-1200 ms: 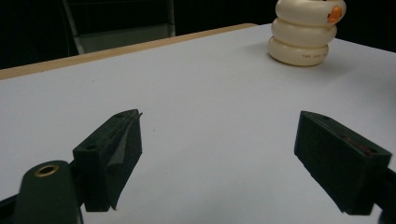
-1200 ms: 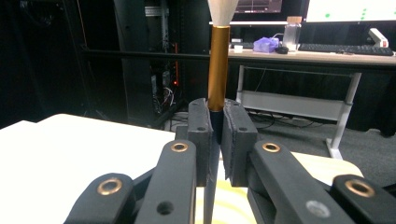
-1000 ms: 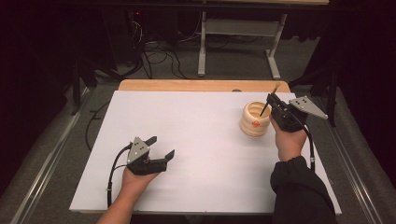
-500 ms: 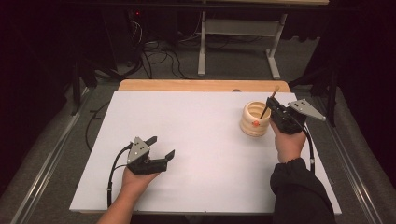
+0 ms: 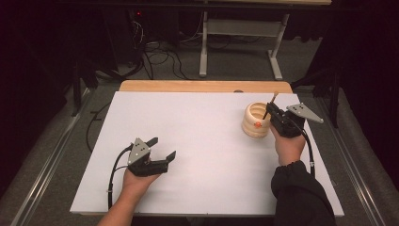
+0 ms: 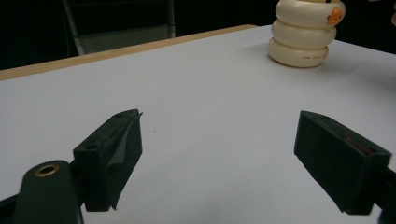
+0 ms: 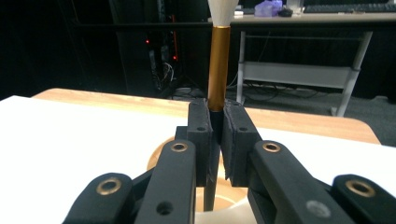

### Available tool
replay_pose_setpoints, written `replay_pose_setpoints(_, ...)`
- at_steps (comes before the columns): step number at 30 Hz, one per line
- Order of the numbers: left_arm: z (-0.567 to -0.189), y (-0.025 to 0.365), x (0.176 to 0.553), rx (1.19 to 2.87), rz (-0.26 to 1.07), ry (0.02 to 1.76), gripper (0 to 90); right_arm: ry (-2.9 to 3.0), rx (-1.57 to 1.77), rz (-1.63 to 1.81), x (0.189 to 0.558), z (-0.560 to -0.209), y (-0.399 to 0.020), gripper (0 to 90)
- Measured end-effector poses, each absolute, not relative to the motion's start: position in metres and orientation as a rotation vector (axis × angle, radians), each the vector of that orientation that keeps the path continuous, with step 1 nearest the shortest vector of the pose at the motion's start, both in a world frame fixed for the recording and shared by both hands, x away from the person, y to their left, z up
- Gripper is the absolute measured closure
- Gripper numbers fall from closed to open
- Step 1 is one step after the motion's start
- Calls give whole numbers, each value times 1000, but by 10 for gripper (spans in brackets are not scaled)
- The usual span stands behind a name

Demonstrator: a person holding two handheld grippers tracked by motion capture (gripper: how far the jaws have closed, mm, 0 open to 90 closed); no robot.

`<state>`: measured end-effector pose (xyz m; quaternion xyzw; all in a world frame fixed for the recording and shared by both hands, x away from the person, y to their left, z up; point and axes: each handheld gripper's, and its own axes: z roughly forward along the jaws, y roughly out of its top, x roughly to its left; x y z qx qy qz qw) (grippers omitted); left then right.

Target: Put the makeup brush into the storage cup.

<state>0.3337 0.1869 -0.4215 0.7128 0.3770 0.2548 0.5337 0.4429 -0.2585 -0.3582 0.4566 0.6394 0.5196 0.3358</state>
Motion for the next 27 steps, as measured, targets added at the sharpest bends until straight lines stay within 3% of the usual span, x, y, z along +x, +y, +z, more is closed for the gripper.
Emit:
replay_pose_setpoints(10,-421,187,334,1696,607,901,159,1693,1217,1333,449,-364,-255,843)
replay_pose_setpoints(14,-421,187,334,1693,605,900,159,1697,1244,1355,451,-363,-255,589)
replay_pose_setpoints(16,-421,187,334,1693,604,900,159,1697,1263,1358,452,-363,-255,510)
replay_pose_setpoints(22,-421,187,334,1693,603,900,159,1669,1285,1361,452,-363,-260,327)
replay_pose_setpoints(27,-421,187,334,1692,603,901,159,1658,1267,1354,450,-361,-258,232)
